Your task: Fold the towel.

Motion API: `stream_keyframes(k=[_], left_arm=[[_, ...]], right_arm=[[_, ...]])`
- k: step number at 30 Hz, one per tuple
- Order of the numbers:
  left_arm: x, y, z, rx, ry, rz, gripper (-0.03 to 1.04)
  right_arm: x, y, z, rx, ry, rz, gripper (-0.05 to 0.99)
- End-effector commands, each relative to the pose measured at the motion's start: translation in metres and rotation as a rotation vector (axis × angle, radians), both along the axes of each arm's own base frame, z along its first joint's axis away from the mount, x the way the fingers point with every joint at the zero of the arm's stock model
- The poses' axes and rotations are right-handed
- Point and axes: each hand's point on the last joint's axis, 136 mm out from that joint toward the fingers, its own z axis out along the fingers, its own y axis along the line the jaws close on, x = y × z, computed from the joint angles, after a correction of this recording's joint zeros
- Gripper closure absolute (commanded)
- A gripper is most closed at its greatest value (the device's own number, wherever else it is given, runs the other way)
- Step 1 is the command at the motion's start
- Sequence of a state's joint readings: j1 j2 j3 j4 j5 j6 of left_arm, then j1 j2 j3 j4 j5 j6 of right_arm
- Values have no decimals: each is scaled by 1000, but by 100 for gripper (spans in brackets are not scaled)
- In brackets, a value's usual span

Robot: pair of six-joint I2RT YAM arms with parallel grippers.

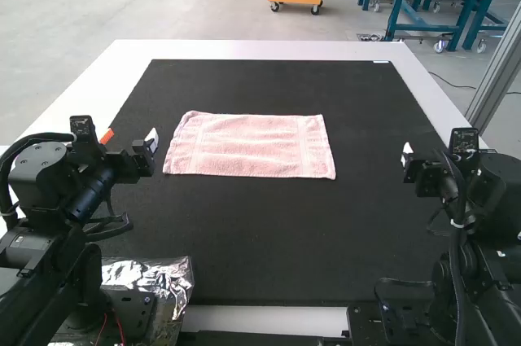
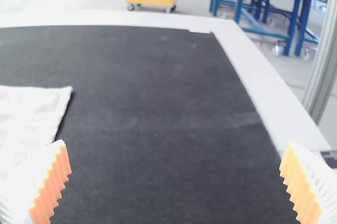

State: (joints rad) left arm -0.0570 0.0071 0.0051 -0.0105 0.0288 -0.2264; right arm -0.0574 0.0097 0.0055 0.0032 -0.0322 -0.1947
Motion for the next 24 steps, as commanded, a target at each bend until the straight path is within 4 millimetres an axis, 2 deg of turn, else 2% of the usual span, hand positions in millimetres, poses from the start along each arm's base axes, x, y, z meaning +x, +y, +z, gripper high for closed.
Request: stream_keyframes(k=[1,22,24], left_arm=[[0,3,1,-10,-7,14,4],[0,3,-1,-2,-3,14,4],[0,2,0,63,-10,12,4]], right_arm=[[0,-4,-2,0,1,-24,2],[0,-4,-2,-2,-1,-24,2],[0,-4,-1,-2,-2,-24,2]])
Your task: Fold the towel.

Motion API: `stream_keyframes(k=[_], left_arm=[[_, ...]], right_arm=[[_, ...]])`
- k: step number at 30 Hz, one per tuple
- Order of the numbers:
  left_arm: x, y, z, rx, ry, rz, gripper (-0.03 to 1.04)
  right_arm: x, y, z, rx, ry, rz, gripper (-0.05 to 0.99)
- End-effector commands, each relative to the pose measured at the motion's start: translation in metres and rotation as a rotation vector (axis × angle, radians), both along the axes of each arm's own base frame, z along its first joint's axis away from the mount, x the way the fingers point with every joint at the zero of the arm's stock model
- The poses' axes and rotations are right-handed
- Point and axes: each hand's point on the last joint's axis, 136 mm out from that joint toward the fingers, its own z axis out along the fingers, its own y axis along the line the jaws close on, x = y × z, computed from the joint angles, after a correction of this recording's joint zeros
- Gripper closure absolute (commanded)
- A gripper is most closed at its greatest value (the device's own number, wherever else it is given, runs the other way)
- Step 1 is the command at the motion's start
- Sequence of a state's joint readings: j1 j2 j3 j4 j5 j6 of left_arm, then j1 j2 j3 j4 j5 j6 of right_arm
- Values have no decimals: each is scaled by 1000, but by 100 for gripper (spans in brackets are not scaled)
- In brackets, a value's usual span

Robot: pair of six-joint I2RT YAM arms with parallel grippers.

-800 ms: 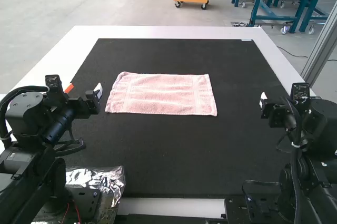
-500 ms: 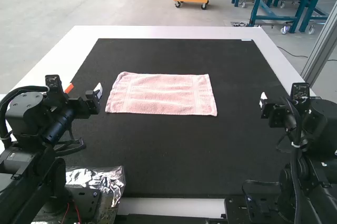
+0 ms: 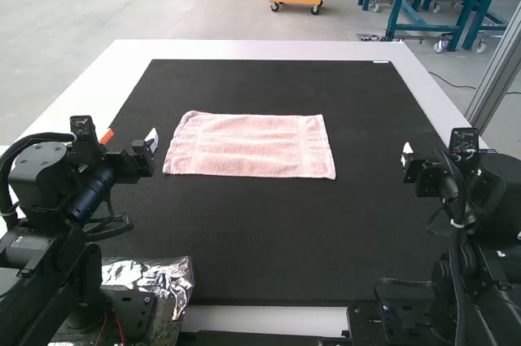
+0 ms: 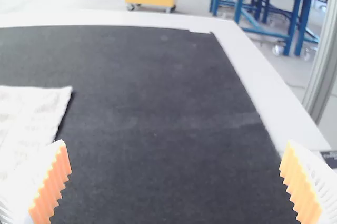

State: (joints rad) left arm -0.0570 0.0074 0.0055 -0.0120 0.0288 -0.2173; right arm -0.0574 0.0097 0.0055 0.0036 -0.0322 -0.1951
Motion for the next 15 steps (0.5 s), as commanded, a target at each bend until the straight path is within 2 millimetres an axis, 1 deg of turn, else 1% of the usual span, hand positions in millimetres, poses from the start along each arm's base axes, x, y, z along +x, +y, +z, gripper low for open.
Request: stream_keyframes(k=[1,3,5,6,9,11,12,14,15], left_arm=[[0,3,0,114,-17,13,4],[0,2,5,140,-36,10,4],[0,2,8,143,-50,13,4],[0,3,12,157,-68,16,4],[-1,4,30,240,-147,32,4],[-3,5,40,262,-191,42,4],[-4,5,45,287,-212,47,4],[-6,6,57,302,-258,61,5],[-7,12,64,305,-283,100,5]], right_arm=[[0,-5,2,-11,-14,-25,2],[1,-5,10,-24,-49,-24,2],[1,-5,22,-124,-94,-21,2],[0,-5,30,-193,-120,-21,2],[0,-4,36,-251,-144,-20,2],[0,1,42,-386,-167,1,2],[-1,1,47,-393,-189,0,3],[-4,-1,68,-355,-271,-27,3],[-7,-3,79,-333,-315,-40,3]])
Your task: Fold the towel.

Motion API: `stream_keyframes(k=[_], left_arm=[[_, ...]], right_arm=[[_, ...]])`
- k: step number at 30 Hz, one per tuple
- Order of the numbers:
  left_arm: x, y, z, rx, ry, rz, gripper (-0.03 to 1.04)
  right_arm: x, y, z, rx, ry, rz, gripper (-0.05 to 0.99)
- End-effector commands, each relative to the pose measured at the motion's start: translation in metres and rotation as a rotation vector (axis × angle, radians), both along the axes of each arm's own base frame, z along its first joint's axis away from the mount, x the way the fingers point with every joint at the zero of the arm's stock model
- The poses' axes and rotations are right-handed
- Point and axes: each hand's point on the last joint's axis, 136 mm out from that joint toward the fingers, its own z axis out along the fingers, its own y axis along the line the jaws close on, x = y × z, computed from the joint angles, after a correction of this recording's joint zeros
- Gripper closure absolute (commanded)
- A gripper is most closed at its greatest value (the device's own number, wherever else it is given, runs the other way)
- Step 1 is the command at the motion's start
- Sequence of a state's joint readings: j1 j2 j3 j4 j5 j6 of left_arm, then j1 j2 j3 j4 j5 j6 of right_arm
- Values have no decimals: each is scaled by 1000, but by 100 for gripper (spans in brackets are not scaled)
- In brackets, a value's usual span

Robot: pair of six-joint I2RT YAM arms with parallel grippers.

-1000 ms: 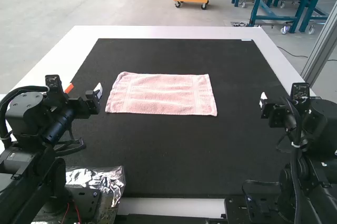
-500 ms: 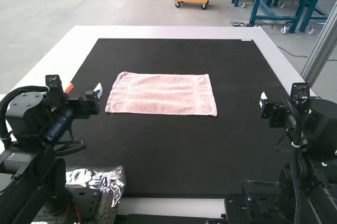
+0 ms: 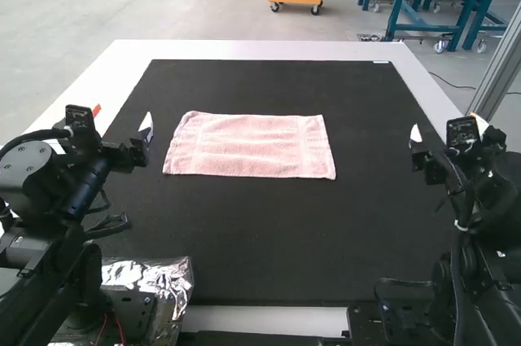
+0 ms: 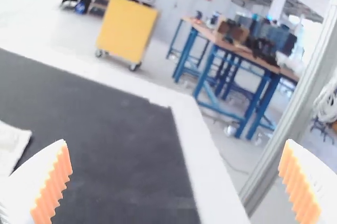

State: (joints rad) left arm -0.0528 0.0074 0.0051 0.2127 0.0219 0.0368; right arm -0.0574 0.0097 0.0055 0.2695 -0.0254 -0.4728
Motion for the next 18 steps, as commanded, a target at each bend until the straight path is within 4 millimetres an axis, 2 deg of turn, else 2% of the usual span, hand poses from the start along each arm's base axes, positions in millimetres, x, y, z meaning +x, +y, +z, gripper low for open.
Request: stream_keyframes(k=[1,3,6,8,10,13,16,18], left_arm=[[-4,13,16,54,-74,85,5],[-9,13,33,49,-121,88,5],[-16,14,63,46,-155,92,6],[-13,15,82,44,-150,98,6],[2,19,92,30,-97,125,6],[42,23,84,-50,61,132,5],[82,31,65,-65,208,180,5],[101,42,54,-63,279,241,5]], right_arm=[[-6,-1,24,-20,-93,-13,3],[-11,-1,48,33,-135,-1,3],[-6,-4,77,122,-128,10,3],[9,-7,94,224,-85,14,3],[36,-9,100,313,-10,15,3],[80,-12,98,417,99,8,3],[120,-5,65,485,296,14,3],[140,4,39,514,429,35,3]])
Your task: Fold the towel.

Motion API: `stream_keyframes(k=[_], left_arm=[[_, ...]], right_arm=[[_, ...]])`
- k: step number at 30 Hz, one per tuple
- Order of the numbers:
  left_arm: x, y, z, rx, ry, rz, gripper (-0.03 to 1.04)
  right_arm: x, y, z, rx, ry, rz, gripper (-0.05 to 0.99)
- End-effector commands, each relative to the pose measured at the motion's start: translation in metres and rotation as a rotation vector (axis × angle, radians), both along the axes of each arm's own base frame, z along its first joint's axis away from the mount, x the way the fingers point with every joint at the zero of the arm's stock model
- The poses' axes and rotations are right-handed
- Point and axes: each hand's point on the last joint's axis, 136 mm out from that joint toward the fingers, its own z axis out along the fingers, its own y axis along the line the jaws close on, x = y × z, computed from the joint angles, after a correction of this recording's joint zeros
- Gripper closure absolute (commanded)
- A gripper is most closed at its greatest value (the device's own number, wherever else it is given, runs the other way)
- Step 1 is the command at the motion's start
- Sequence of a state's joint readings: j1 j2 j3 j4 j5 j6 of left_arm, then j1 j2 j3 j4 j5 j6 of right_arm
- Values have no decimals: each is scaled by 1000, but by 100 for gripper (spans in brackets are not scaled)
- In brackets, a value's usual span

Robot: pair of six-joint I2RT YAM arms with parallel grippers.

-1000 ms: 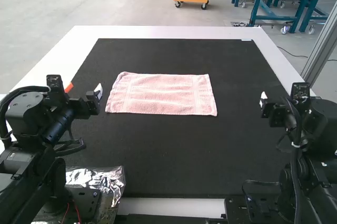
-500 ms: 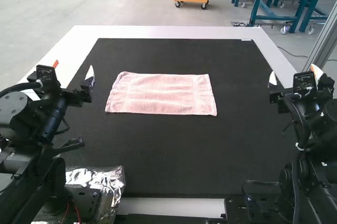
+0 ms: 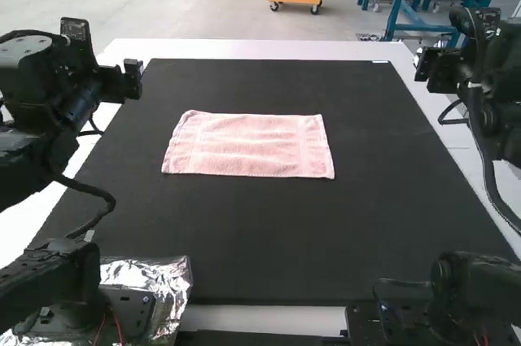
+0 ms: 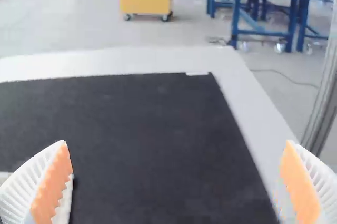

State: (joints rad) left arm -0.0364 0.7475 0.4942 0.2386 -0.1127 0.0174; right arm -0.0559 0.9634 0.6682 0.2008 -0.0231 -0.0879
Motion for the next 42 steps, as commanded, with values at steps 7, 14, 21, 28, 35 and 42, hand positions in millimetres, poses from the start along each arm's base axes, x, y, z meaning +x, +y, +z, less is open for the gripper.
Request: stream_keyframes(k=[7,14,21,28,35,42], left_arm=[[67,19,-74,-2,371,113,5],[92,16,-133,-51,648,22,5],[113,16,-174,-123,785,-27,5],[126,12,-205,-146,860,-49,5],[150,6,-218,-160,870,-55,5],[174,-10,-219,-139,858,-83,5]], right_arm=[[49,43,-85,61,329,127,3],[53,82,-123,51,429,244,3],[66,107,-149,22,501,286,3],[84,112,-165,1,515,272,2],[98,120,-192,-10,554,285,3],[116,128,-206,-17,572,296,3]])
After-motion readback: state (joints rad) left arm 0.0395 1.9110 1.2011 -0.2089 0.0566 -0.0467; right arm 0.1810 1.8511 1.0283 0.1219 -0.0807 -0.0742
